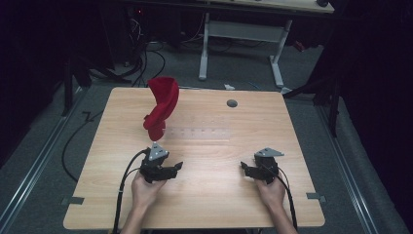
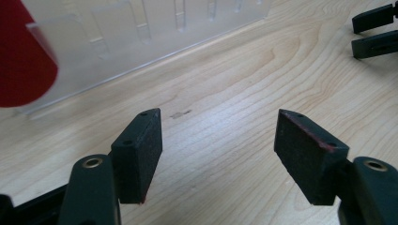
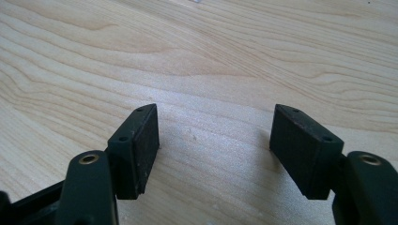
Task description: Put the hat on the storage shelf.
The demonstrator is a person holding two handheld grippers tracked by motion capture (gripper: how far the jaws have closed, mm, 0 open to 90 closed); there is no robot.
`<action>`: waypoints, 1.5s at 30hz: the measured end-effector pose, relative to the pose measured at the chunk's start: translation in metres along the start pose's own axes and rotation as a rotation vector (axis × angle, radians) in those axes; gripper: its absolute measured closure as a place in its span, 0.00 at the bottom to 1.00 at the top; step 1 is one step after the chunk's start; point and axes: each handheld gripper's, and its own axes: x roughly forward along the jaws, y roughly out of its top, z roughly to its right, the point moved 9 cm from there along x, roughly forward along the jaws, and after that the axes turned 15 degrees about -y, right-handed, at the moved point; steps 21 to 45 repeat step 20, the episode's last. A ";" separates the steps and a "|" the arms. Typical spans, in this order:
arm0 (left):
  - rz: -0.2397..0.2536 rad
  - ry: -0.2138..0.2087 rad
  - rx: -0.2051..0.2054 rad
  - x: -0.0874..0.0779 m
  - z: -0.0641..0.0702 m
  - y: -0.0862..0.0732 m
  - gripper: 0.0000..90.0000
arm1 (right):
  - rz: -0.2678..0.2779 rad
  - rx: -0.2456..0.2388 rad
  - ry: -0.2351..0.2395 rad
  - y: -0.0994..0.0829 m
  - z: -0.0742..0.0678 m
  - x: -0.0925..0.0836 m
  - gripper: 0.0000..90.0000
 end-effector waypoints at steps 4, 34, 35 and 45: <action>-0.023 0.019 0.013 0.004 -0.005 -0.010 0.37 | 0.000 0.000 0.000 0.000 0.000 0.000 0.37; -0.042 0.119 0.056 0.007 -0.038 -0.033 0.35 | 0.000 0.000 0.001 0.000 0.000 0.000 0.37; -0.042 0.119 0.056 0.007 -0.038 -0.033 0.35 | 0.000 0.000 0.001 0.000 0.000 0.000 0.37; -0.042 0.119 0.056 0.007 -0.038 -0.033 0.35 | 0.000 0.000 0.001 0.000 0.000 0.000 0.37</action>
